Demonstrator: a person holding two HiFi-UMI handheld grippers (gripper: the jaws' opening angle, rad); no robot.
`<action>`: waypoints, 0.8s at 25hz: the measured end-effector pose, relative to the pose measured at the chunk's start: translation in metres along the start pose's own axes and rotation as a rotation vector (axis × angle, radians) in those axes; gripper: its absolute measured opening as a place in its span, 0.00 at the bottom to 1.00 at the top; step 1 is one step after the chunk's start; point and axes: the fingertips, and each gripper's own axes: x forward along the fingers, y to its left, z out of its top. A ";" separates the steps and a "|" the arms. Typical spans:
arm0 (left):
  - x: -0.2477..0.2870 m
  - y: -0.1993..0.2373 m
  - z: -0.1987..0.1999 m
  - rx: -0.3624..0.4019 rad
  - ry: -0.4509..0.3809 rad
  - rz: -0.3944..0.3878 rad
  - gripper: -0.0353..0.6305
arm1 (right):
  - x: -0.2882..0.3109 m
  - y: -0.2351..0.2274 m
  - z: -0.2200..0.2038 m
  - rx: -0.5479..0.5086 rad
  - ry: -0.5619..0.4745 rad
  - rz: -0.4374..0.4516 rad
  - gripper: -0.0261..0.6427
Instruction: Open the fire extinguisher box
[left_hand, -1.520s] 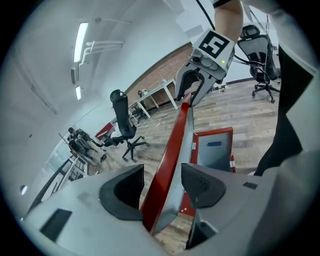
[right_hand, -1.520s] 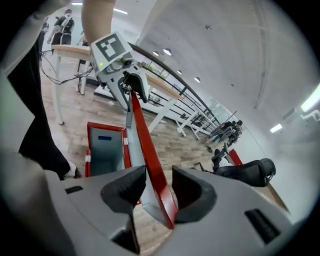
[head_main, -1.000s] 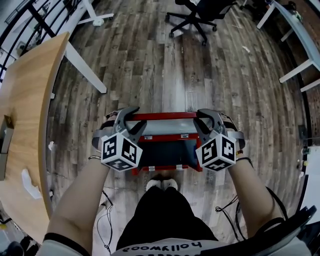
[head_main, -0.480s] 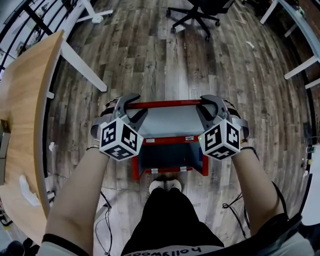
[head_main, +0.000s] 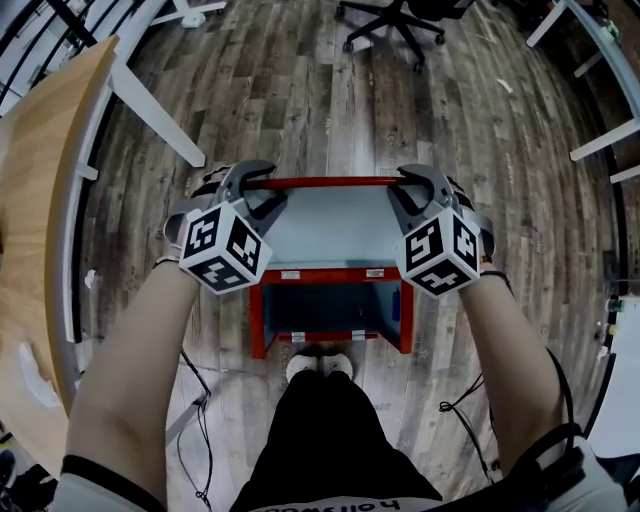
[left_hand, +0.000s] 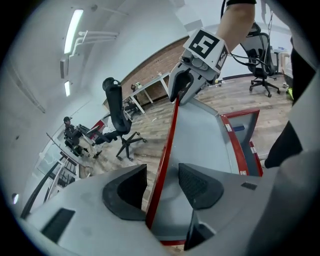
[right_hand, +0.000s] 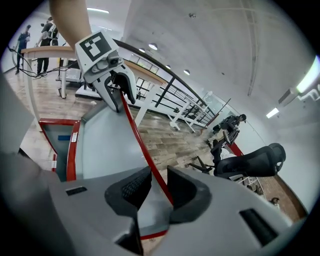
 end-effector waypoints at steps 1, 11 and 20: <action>0.003 -0.001 -0.001 0.003 0.001 -0.012 0.35 | 0.002 0.000 -0.001 0.007 -0.004 0.000 0.18; 0.027 -0.002 -0.015 0.028 -0.029 -0.056 0.35 | 0.035 0.000 -0.013 0.037 -0.003 -0.033 0.18; 0.041 -0.001 -0.021 0.024 -0.047 -0.080 0.35 | 0.055 -0.002 -0.019 0.052 -0.013 -0.077 0.18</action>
